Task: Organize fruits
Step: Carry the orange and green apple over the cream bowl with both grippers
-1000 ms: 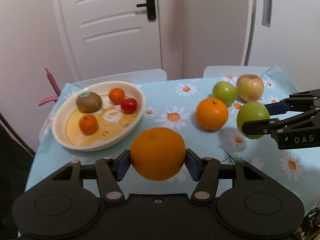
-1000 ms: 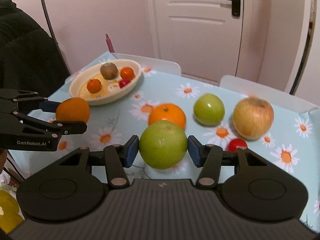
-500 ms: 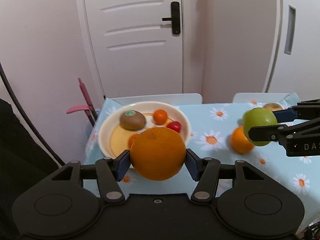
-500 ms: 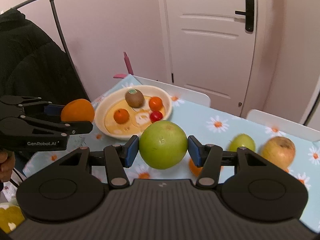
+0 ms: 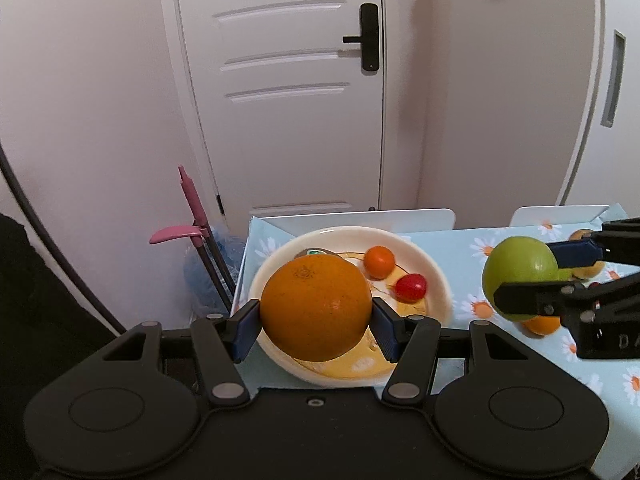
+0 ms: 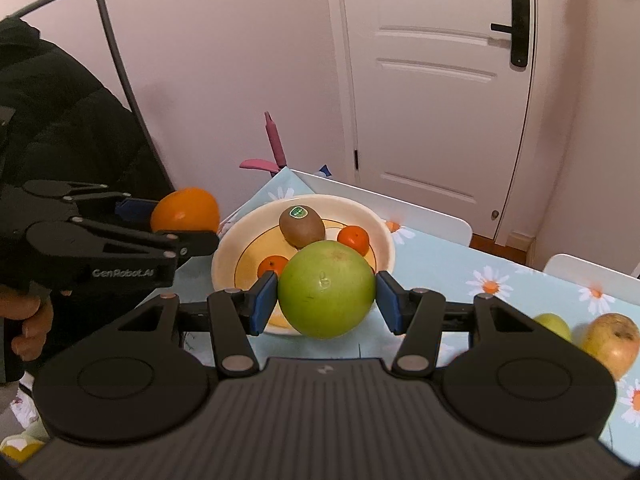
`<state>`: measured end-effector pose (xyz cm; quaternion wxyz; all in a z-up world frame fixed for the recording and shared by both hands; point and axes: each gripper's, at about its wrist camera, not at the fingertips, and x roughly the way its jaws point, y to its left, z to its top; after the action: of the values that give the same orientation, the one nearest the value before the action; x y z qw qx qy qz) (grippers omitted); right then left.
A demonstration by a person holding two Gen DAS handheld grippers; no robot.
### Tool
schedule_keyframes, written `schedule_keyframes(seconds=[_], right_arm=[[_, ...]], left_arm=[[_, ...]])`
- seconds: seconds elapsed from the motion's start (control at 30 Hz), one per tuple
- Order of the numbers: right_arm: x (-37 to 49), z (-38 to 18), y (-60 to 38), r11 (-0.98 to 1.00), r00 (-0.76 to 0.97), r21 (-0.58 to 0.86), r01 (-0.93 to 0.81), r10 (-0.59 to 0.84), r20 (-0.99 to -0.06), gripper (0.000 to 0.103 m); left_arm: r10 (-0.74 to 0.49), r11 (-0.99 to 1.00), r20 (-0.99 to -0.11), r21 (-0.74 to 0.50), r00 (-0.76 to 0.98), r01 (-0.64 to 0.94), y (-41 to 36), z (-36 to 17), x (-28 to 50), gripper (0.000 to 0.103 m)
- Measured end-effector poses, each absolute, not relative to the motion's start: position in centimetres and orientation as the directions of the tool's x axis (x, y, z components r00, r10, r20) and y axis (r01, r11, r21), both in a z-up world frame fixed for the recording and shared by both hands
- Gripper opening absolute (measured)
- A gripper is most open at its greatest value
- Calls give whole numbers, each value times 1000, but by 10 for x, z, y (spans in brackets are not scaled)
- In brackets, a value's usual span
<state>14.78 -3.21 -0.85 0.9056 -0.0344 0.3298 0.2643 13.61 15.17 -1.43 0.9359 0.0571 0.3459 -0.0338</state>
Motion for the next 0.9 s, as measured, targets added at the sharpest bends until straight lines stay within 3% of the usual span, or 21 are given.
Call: schedule_keyframes(seconds=[0.9], right_arm=[[205, -54, 13, 894, 604, 115, -434, 383, -699, 68]], left_arm=[[-50, 977, -731, 104, 680, 184, 175, -79, 234, 62]])
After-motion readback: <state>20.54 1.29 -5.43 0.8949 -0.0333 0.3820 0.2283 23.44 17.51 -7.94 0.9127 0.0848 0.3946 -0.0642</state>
